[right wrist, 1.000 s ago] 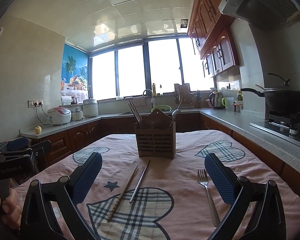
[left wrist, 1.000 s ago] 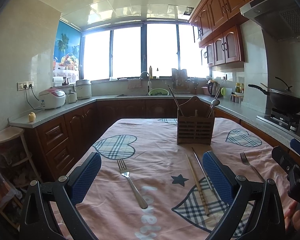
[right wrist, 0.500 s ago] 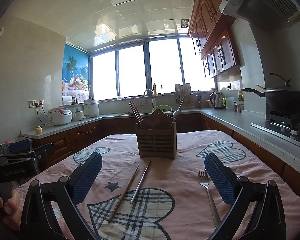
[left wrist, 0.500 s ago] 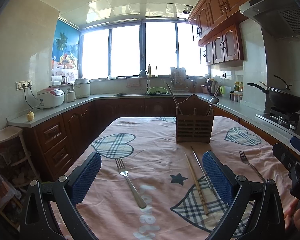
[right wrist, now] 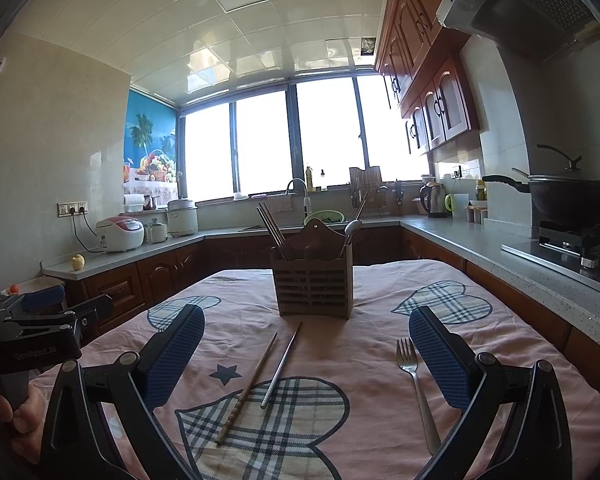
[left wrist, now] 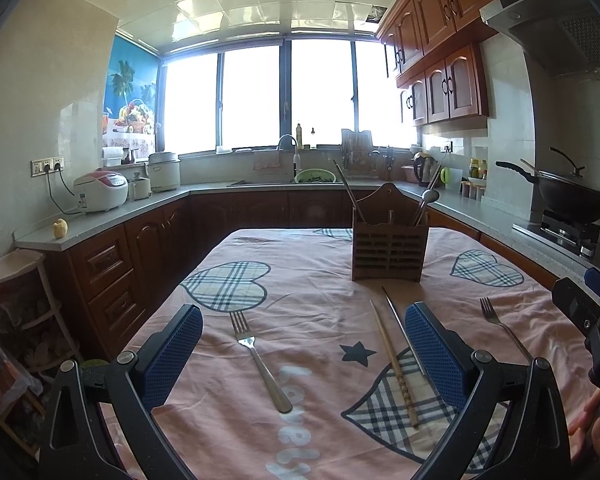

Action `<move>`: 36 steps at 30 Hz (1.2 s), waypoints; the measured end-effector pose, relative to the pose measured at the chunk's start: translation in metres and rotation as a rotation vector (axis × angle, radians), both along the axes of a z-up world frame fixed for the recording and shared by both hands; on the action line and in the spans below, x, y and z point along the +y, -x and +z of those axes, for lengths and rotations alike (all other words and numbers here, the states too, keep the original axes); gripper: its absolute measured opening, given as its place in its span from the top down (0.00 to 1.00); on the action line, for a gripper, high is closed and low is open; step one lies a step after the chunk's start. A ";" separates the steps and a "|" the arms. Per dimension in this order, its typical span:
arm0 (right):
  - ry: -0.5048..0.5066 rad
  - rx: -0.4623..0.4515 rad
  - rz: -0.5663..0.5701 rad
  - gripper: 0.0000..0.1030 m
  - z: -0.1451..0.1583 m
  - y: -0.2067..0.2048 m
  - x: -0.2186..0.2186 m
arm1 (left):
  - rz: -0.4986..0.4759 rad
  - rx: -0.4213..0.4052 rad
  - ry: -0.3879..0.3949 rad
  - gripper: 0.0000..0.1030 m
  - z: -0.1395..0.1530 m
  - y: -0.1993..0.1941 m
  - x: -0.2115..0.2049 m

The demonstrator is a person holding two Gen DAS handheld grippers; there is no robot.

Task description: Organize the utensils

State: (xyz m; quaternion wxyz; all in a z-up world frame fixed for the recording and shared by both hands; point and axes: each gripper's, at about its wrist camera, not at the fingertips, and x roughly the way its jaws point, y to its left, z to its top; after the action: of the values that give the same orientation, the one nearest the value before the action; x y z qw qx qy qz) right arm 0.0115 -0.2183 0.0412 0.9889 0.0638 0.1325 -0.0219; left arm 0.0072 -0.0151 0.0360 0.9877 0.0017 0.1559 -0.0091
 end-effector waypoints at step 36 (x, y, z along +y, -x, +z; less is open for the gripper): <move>-0.002 0.003 0.004 0.00 -0.001 -0.001 -0.002 | -0.004 0.005 -0.012 0.01 0.000 -0.003 -0.009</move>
State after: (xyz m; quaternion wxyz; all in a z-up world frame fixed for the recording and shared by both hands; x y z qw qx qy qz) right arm 0.0128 -0.2206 0.0400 0.9887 0.0648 0.1339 -0.0200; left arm 0.0097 -0.0241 0.0363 0.9873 0.0080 0.1585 -0.0100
